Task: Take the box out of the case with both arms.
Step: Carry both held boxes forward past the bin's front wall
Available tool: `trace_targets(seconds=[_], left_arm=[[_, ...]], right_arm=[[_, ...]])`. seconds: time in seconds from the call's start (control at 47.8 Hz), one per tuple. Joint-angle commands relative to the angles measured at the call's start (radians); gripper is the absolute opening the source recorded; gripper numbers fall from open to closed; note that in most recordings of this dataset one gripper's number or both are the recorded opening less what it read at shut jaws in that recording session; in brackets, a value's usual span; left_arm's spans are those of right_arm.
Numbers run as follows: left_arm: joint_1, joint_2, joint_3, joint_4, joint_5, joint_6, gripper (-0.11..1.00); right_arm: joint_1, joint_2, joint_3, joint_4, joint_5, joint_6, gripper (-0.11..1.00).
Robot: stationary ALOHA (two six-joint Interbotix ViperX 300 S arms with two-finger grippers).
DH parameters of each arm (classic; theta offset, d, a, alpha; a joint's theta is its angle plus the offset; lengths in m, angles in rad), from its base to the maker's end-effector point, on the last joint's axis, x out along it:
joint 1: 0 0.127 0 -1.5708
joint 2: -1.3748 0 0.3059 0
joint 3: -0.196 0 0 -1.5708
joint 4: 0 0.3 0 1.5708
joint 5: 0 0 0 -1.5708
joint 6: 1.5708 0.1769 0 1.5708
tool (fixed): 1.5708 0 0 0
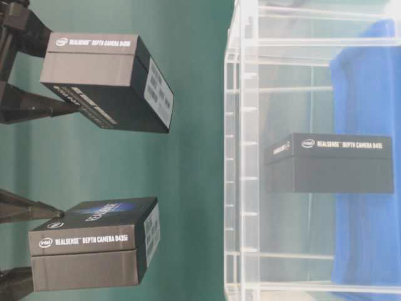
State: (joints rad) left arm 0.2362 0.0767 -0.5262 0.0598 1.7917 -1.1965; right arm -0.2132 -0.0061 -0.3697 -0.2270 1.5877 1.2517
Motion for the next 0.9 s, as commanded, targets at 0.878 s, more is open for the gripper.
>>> trace_targets(seconds=[0.878], left_arm=[[-0.472, -0.015, 0.018, 0.015, -0.003, -0.407, 0.63]], right_arm=[[0.494, -0.002, -0.025, -0.132, 0.126, 0.463, 0.66]])
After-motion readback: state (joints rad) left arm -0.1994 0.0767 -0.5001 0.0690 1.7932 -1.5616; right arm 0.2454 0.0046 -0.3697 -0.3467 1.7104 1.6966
